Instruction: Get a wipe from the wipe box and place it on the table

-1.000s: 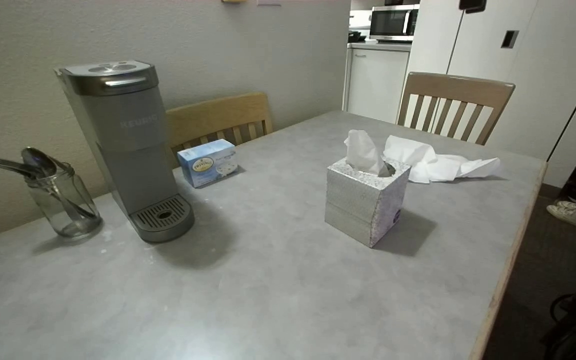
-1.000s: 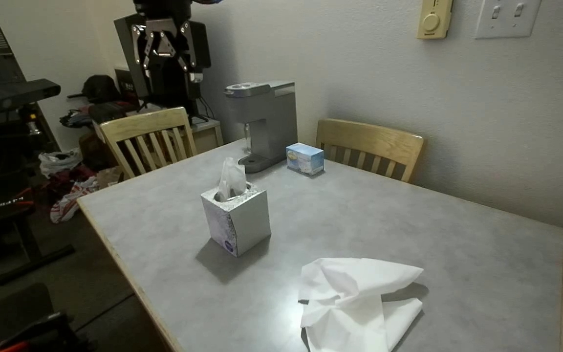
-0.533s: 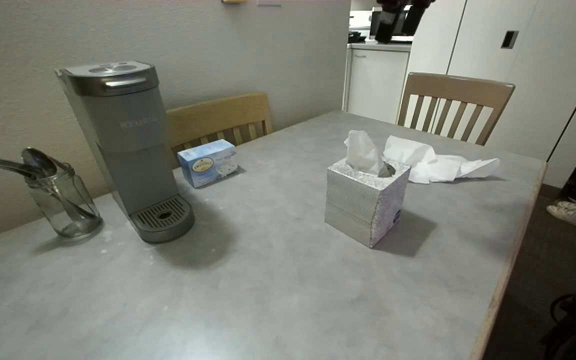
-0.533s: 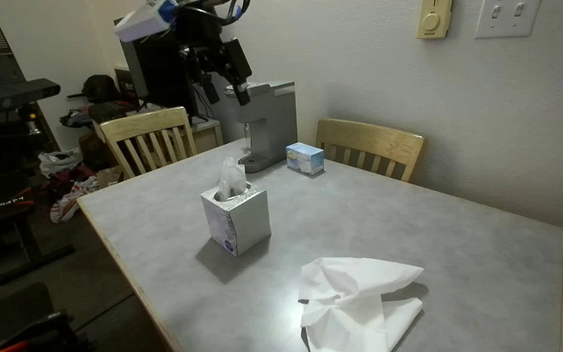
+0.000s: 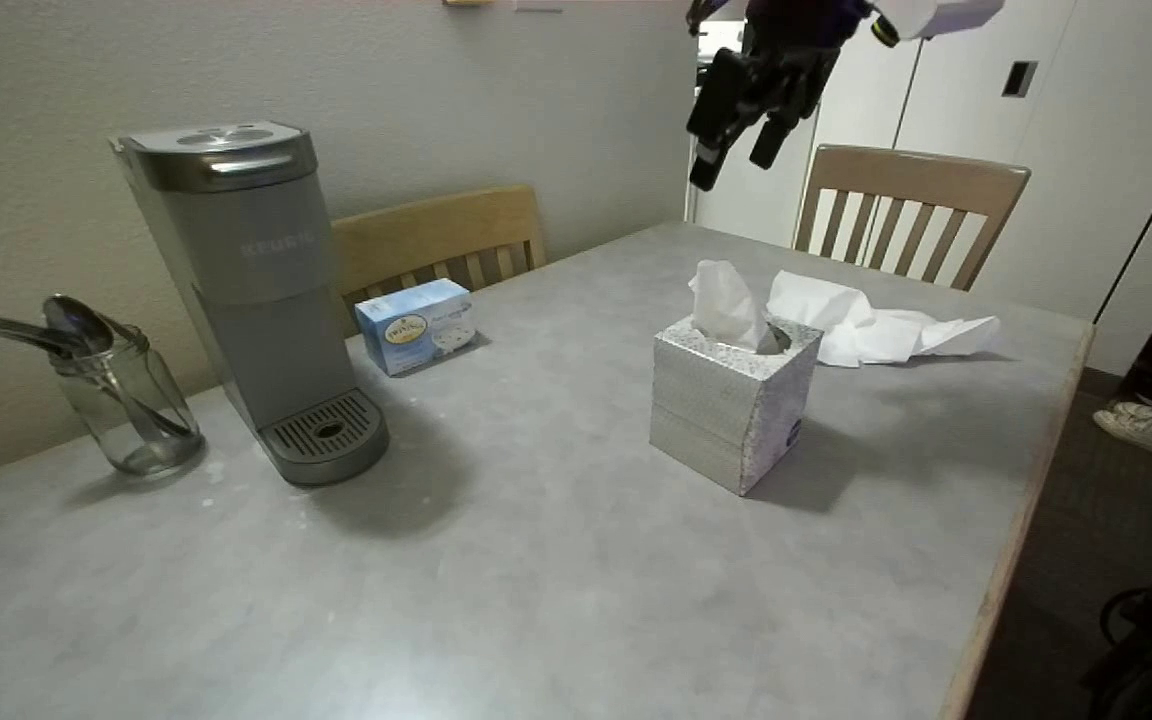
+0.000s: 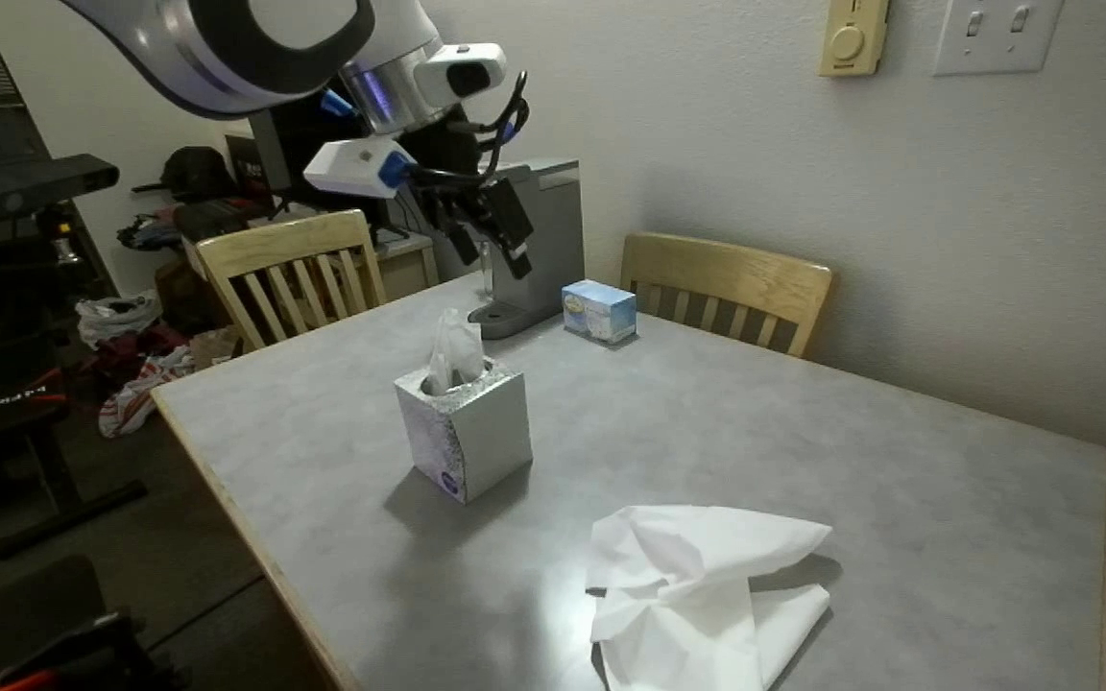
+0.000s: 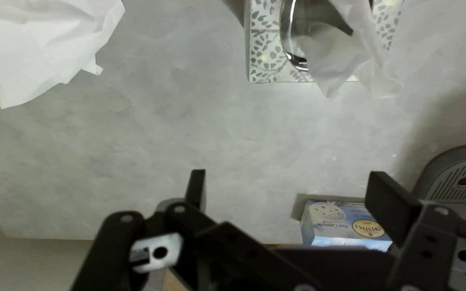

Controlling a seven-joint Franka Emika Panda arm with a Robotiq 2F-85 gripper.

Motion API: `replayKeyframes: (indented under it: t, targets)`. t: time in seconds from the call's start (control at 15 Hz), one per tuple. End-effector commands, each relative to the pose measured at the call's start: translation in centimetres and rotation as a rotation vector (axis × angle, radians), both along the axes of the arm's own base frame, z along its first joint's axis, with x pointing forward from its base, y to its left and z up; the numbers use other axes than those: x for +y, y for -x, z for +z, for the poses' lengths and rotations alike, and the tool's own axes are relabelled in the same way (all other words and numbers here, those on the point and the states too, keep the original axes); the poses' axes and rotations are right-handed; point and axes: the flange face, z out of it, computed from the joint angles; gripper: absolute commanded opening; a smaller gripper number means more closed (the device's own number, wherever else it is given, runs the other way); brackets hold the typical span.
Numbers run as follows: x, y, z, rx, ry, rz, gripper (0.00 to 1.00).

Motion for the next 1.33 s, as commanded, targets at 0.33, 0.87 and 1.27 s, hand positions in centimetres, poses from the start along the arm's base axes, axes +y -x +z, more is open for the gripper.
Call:
replayKeyframes:
  t: [0.33, 0.87, 1.27]
  targets:
    - [0.7, -2.7, -1.6, 0.001, -0.047, -0.014, 1.00]
    - [3.6, -3.3, -1.1, 0.014, -0.140, 0.004, 1.00]
    - [4.0, -2.2, -2.8, 0.148, -0.134, 0.057, 1.00]
